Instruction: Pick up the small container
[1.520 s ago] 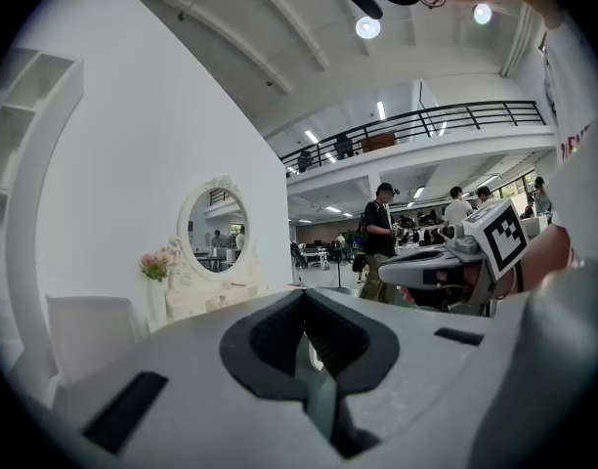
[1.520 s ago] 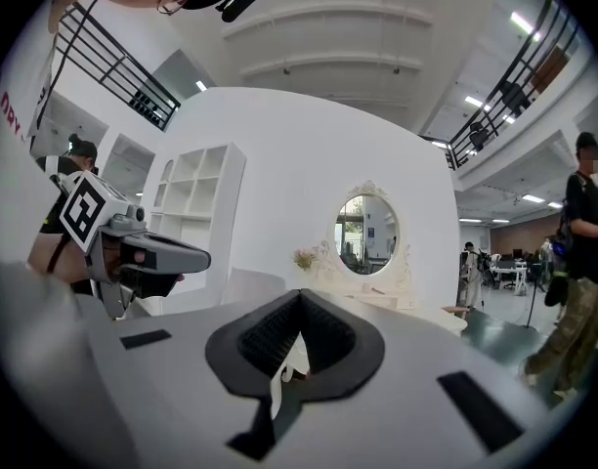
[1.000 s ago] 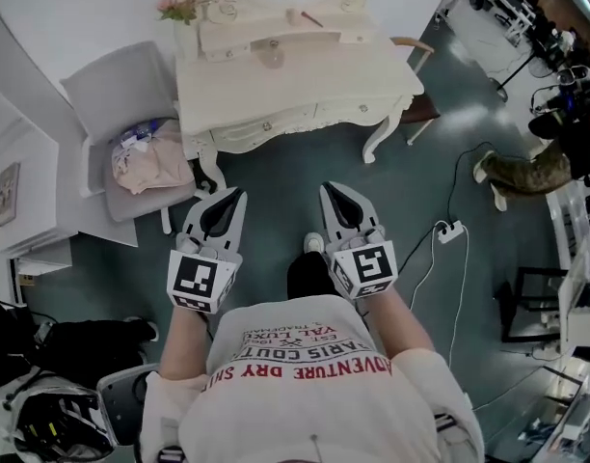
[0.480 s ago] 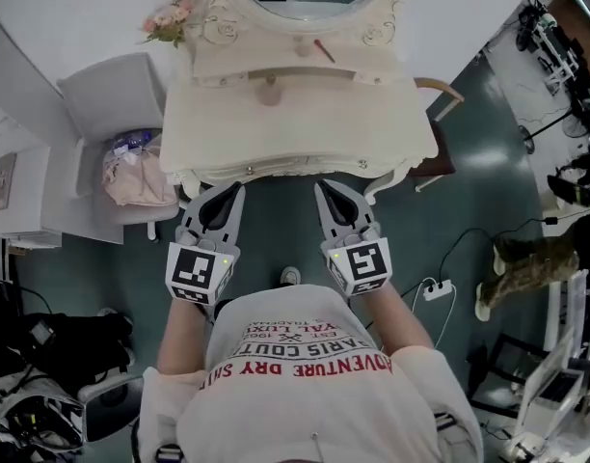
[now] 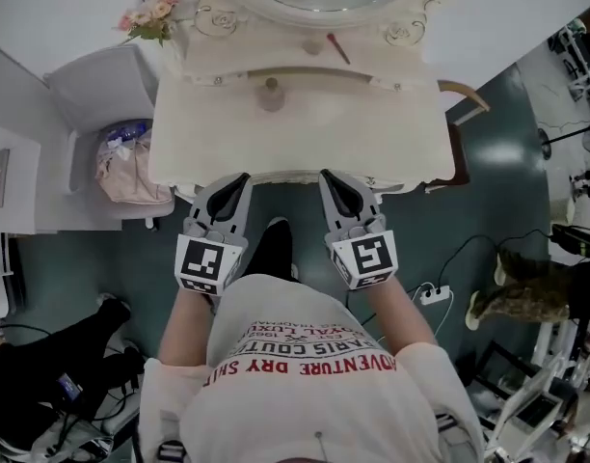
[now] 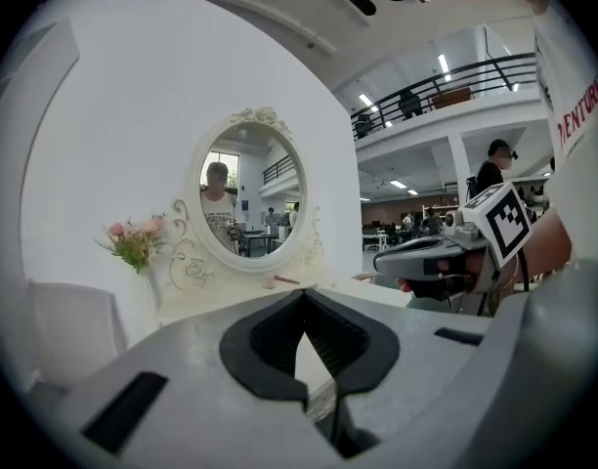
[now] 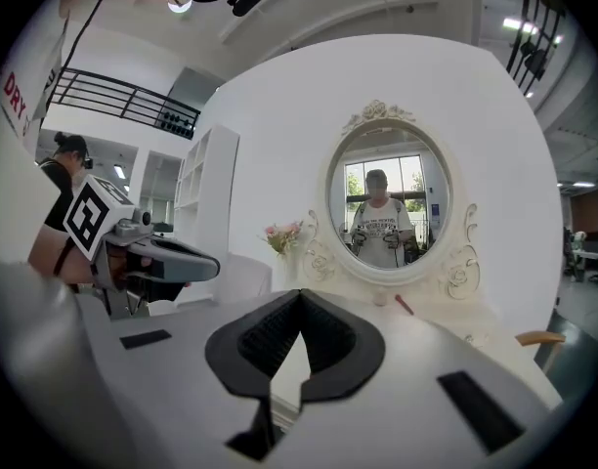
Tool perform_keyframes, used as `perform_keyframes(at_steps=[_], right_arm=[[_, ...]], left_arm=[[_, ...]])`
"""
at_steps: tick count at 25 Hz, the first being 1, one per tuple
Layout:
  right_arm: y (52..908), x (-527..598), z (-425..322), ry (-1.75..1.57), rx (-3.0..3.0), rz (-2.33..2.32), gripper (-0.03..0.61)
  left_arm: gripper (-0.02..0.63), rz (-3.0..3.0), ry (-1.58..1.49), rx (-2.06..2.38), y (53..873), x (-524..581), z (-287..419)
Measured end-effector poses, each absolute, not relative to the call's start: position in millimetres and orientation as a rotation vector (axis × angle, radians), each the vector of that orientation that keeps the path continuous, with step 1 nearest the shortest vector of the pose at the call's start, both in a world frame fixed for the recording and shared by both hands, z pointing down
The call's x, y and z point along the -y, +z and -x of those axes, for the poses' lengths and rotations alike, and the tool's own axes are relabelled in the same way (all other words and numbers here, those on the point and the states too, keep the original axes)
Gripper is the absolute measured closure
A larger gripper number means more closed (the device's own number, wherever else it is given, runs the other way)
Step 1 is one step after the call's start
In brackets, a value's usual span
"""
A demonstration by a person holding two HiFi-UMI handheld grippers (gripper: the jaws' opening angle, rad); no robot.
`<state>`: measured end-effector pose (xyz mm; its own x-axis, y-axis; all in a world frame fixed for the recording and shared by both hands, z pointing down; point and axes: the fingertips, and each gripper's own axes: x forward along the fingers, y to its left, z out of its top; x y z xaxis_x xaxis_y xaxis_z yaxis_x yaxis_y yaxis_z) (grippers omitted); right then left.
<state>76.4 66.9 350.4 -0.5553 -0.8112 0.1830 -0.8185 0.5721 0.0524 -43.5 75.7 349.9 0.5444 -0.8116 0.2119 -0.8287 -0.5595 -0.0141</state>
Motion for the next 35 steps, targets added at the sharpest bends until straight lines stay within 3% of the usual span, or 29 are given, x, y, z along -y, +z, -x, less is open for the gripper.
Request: perform_keyframes(at_steps=[15, 18, 27, 35], right_arm=[[393.5, 107.8, -62.1, 0.126, 2.637, -1.299, 0.58], [414.8, 134.5, -58.1, 0.136, 2.618, -1.287, 0.58], [457.3, 185.6, -60.9, 0.194, 2.555, -1.298, 0.58], [472.0, 208.9, -66.6, 0.248, 2.537, -1.3, 0.58]], left_arm=[[0.604, -2.678, 0.255, 1.288, 427.1, 111.2, 32.9], [0.535, -2.671, 0.303, 1.247, 456.1, 142.4, 28.2], [0.423, -2.616, 0.428, 1.194, 522.7, 198.3, 16.1], [0.419, -2.602, 0.41, 1.19, 542.1, 228.7, 1.0]])
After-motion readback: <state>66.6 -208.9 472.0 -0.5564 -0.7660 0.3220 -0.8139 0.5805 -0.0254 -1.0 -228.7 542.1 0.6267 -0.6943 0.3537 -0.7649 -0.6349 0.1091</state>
